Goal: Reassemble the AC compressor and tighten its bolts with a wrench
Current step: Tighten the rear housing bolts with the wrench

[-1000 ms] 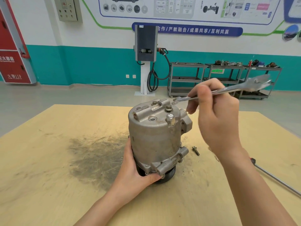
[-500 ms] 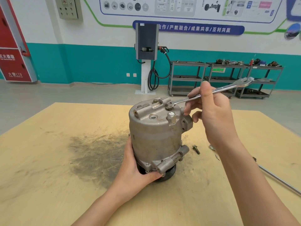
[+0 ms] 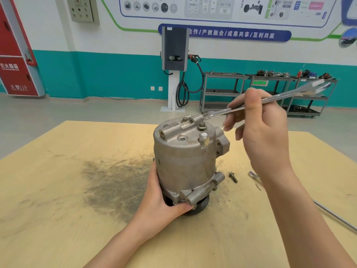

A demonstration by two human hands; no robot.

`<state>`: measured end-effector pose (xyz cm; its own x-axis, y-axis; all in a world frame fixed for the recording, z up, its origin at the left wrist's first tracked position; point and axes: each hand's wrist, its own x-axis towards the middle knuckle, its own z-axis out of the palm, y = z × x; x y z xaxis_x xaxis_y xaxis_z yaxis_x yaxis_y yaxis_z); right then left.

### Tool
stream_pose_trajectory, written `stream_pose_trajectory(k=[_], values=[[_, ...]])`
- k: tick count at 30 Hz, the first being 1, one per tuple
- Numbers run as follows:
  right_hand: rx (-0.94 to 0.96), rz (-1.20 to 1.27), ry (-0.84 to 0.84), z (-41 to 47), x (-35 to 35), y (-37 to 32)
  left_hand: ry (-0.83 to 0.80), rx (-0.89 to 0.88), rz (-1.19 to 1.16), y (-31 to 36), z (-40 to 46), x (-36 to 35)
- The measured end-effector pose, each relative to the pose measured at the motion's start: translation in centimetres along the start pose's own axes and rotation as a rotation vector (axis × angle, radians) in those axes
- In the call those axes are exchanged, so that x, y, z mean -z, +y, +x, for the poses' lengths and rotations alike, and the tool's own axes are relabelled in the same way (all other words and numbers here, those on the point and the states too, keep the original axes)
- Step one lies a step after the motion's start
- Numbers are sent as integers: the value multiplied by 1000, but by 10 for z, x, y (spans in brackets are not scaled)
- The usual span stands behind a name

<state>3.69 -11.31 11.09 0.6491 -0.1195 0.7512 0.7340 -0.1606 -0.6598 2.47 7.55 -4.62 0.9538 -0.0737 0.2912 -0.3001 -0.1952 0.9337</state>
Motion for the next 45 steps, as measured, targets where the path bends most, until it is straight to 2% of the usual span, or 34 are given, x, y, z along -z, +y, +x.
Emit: stream_pose_trajectory(k=[6, 9, 13, 17, 20, 26, 30, 34, 40, 45], values=[[-366, 205, -103, 5, 4, 20, 4, -1, 20, -2, 0, 0], [-389, 230, -89, 6, 4, 25, 1, 1, 17, -2, 1, 0], [-122, 60, -52, -1, -3, 20, 8, 7, 14, -1, 0, -1], [289, -385, -67, -8, -10, 14, 4, 21, 22, 1, -1, 0], [365, -475, -58, -10, -13, 9, -1, 21, 21, 3, -1, 0], [7, 37, -2, -2, -3, 8, -3, 28, 21, 5, -1, 0], [-232, 144, -57, 2, 0, 18, -7, 25, 12, 3, -1, 0], [-291, 196, -77, 4, 1, 25, -2, 20, 1, 2, -1, 0], [-132, 91, -64, 0, -2, 23, -2, 8, 8, 2, 0, 0], [283, -406, -62, -8, -11, 13, 4, 3, 14, 2, 0, 0]])
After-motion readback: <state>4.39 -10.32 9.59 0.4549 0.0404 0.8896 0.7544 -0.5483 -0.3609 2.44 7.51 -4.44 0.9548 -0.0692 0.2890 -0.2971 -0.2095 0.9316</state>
